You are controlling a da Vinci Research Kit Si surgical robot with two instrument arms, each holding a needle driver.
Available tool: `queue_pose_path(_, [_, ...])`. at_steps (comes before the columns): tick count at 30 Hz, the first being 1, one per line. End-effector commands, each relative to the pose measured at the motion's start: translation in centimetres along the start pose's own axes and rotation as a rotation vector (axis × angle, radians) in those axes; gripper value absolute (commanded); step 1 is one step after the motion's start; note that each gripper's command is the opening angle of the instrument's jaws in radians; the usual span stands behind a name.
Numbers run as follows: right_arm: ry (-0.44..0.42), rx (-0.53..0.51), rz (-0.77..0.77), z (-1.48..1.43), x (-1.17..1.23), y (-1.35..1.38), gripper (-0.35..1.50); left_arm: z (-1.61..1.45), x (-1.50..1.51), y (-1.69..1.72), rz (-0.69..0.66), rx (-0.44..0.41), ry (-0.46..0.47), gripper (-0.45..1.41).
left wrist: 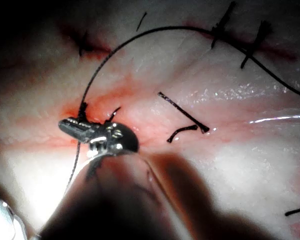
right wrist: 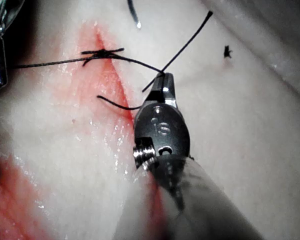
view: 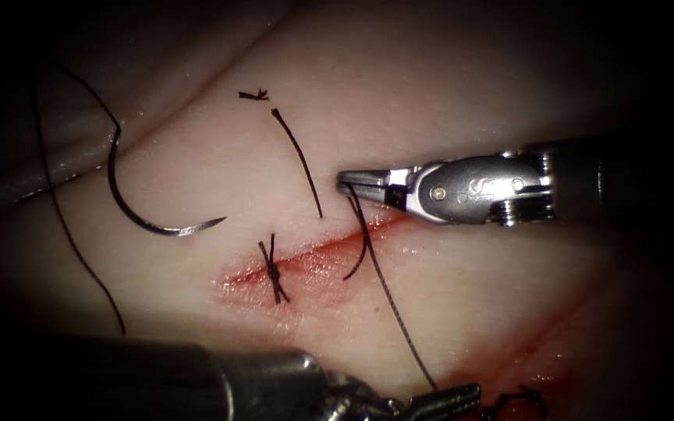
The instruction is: Wound Closure
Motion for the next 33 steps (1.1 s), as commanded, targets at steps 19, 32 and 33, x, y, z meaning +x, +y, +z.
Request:
queue_pose_path(19, [0.051, -0.015, 0.045, -0.32, 0.44, -0.69, -0.35, -1.13, -0.2, -0.01, -0.009, 0.022, -0.143, -0.45])
queue_pose_path(32, [0.078, -0.057, 0.278, -0.52, 0.53, -0.77, 1.48, -1.55, -0.19, 0.01, 0.008, 0.035, -0.189, -0.45])
queue_pose_path(33, [0.092, -0.064, 0.29, -0.6, 0.54, -0.73, 1.48, -1.58, -0.17, 0.01, 0.013, 0.036, -0.196, -0.45])
